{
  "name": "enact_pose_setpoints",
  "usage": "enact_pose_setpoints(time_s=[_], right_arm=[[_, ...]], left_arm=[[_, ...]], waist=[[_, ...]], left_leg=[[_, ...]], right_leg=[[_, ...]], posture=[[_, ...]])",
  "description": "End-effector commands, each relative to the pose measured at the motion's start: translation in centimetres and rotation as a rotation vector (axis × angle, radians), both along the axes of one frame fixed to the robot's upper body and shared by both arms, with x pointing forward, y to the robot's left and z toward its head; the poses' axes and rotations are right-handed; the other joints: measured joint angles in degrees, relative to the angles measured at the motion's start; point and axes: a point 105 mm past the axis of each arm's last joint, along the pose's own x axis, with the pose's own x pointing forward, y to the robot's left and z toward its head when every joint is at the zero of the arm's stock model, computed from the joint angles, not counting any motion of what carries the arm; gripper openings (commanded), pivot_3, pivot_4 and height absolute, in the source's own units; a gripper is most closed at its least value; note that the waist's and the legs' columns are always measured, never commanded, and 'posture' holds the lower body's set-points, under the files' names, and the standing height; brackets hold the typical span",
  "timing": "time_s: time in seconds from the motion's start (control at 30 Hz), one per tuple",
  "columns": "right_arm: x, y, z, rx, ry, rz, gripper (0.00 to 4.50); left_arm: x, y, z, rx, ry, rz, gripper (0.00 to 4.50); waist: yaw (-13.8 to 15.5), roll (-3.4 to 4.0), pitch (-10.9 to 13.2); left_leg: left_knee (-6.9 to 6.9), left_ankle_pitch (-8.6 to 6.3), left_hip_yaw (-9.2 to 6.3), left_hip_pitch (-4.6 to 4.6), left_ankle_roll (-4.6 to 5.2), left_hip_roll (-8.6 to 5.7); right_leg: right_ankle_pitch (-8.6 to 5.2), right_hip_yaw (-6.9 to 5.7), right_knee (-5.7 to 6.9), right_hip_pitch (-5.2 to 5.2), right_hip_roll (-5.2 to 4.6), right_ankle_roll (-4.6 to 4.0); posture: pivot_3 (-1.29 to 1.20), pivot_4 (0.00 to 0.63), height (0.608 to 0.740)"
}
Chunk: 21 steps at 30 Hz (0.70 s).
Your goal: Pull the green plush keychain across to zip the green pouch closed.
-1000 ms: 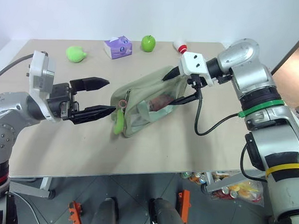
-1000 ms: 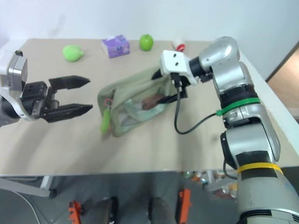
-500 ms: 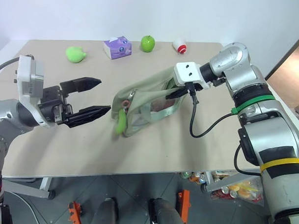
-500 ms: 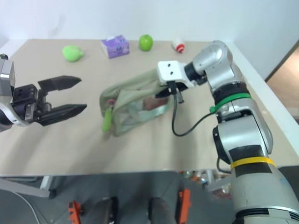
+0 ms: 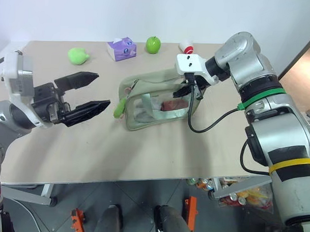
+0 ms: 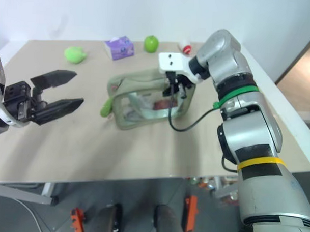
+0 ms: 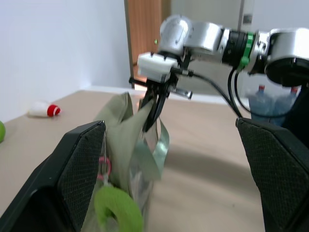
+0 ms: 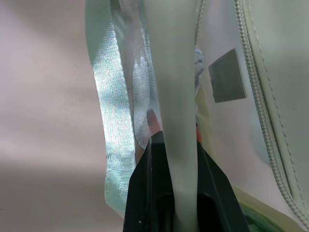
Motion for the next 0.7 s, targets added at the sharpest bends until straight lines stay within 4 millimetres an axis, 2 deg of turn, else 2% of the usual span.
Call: enact_pose_setpoints(time_s=[0.03,0.2,0.27,0.47,0.6,0.7], right_arm=[[-1.5,1.4,3.0,0.008,-0.019,0.056,0.05],[-2.8,3.4,3.6,0.079,0.053,0.047,0.05],[-3.1,3.6,3.5,0.082,0.066,0.052,0.05],[-4.3,3.1,1.5,0.064,0.130,0.051,0.05],[-4.9,3.8,-0.2,0.095,0.193,0.006,0.05],[-4.7,4.5,-0.2,0.148,0.222,-0.068,0.05]], left_arm=[[-0.4,0.4,1.4,-0.038,-0.060,0.009,4.50],[-0.3,0.6,1.5,-0.079,-0.046,0.010,4.50],[-0.2,0.7,1.4,-0.076,-0.043,0.014,4.50],[-0.1,0.9,1.5,-0.082,-0.039,0.021,4.50],[0.0,0.7,1.6,-0.083,-0.036,0.015,4.50],[0.1,0.6,1.6,-0.081,-0.030,0.005,4.50]], waist=[[0.0,0.00,0.0],[0.0,0.00,0.0],[0.0,0.00,0.0],[0.3,-0.03,0.0],[0.2,-0.03,0.0],[0.0,-0.03,0.0]], left_leg=[[0.00,0.00,0.00,0.00,0.00,0.00],[0.00,-0.01,0.01,-0.01,-0.01,0.03],[0.00,-0.01,0.00,-0.01,-0.01,0.05],[0.02,-0.01,0.00,-0.04,-0.01,0.05],[0.06,-0.01,0.02,-0.03,-0.02,0.05],[0.06,-0.01,0.02,0.01,-0.02,0.14]], right_leg=[[0.00,0.00,0.00,0.00,0.00,0.00],[0.00,0.00,0.00,-0.02,0.01,0.00],[-0.01,-0.02,0.02,-0.02,0.03,-0.01],[-0.01,-0.02,0.02,-0.01,0.03,-0.01],[-0.02,-0.01,0.03,0.00,0.02,-0.01],[0.04,-0.02,0.08,-0.03,0.11,-0.10]], posture=[[0.00,0.150,0.740],[0.00,0.150,0.740],[0.00,0.150,0.740],[0.00,0.150,0.740],[0.00,0.150,0.740],[0.00,0.150,0.740]])
